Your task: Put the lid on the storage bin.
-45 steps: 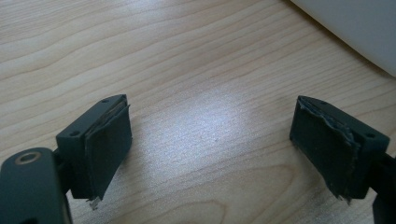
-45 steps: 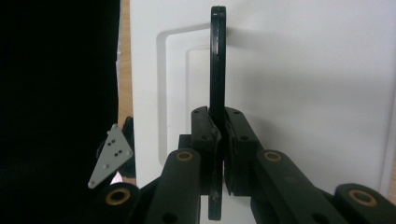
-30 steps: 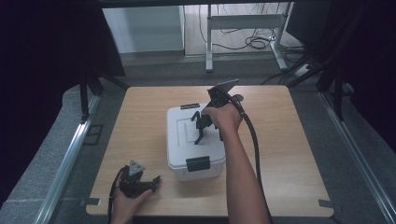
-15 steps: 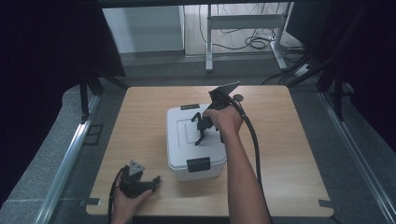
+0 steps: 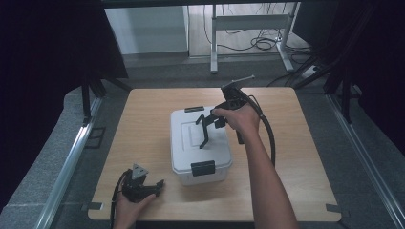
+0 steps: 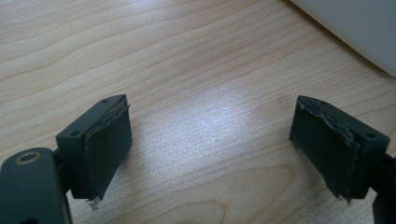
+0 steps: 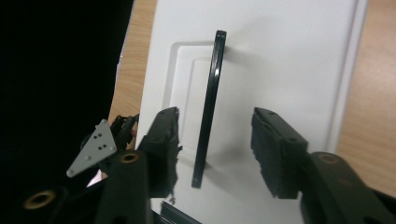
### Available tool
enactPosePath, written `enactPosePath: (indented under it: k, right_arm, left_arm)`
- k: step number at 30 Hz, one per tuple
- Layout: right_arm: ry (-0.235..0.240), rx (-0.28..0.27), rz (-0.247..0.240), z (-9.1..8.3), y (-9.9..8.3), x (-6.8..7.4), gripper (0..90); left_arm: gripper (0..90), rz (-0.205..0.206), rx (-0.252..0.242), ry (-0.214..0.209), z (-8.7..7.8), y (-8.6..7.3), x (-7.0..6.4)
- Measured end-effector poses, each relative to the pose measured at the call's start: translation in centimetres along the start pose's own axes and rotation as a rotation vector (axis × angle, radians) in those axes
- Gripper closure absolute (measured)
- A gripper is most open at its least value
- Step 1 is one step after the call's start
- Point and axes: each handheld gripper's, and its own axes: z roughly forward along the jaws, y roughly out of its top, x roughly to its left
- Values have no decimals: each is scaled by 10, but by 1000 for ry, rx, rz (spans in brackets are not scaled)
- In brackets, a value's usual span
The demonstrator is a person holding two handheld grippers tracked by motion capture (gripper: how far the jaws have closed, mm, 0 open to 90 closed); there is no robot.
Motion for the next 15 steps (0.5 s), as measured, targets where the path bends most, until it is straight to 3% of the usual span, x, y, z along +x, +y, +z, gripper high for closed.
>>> enactPosePath:
  k: [5,8,10,15]
  right_arm:
    - [29,-39,-91,-11,-10,-7,450]
    - [40,-52,-107,-14,-13,-11,435]
    - [58,-73,-128,-20,-20,-21,426]
    - [73,-122,-129,-32,-34,-47,422]
  left_arm:
    - [127,0,0,1,0,0,0]
    - [128,0,0,1,0,0,0]
    - [128,0,2,0,0,0,0]
    - [128,2,1,1,0,0,0]
